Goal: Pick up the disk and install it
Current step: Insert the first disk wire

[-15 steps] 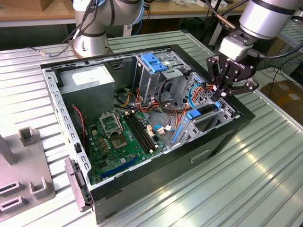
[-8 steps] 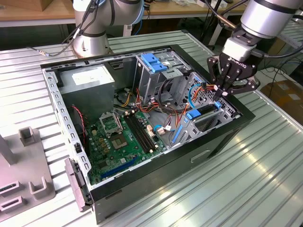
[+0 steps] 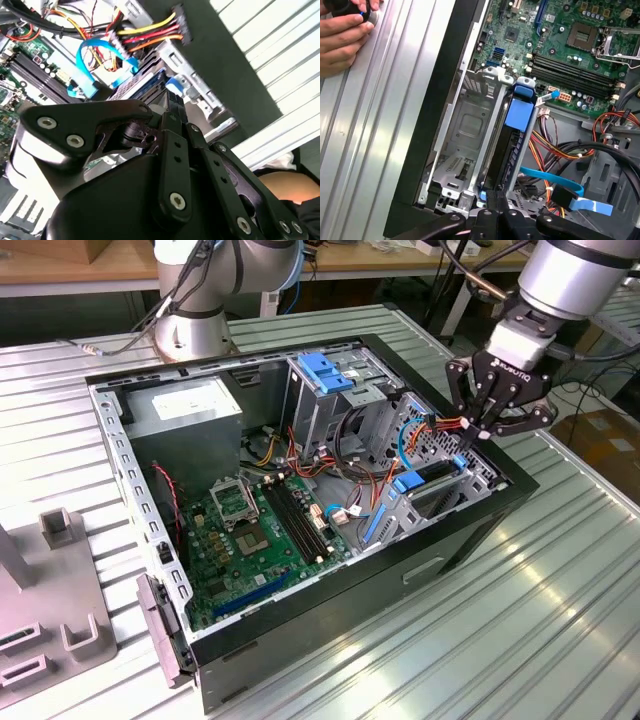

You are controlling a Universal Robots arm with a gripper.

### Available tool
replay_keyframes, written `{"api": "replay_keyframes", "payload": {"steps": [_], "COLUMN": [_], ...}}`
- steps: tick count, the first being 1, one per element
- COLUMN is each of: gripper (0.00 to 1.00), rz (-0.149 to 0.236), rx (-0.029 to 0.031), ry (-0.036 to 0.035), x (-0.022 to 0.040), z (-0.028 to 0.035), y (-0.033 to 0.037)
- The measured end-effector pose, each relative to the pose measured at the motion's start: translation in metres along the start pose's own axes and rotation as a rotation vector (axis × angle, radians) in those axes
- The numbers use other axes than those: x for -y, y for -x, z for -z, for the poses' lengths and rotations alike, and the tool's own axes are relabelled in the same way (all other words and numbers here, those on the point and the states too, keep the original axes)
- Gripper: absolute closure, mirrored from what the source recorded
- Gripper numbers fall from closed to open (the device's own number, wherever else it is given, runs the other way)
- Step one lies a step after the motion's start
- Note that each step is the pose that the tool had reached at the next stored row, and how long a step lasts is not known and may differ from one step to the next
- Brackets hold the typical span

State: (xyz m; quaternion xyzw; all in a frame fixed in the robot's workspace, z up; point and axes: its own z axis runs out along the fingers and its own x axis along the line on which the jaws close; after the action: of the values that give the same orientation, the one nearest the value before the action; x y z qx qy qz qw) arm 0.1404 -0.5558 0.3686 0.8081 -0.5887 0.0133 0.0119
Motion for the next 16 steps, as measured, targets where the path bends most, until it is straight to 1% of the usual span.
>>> {"api": "replay_keyframes", "payload": {"steps": [3, 6, 8, 9, 11, 16], "gripper": [0.89, 0.89, 0.89, 0.89, 0.89, 0.89], "rz": [0.018, 0.057, 0.118, 0.133, 0.147, 0.151], "rx": [0.0, -0.0002, -0.0003, -0.0006, -0.0006, -0.0009], "ry": [-0.0007, -0.002, -0.0042, -0.0047, -0.0052, -0.0053], "x": [0.0047, 0.0057, 0.006, 0.0063, 0.0068, 0.0084], "z": [0.0, 0.0, 0.0, 0.0001, 0.0004, 0.0039], "y": [0.0001, 0.0002, 0.0002, 0.0002, -0.0001, -0.0005]}}
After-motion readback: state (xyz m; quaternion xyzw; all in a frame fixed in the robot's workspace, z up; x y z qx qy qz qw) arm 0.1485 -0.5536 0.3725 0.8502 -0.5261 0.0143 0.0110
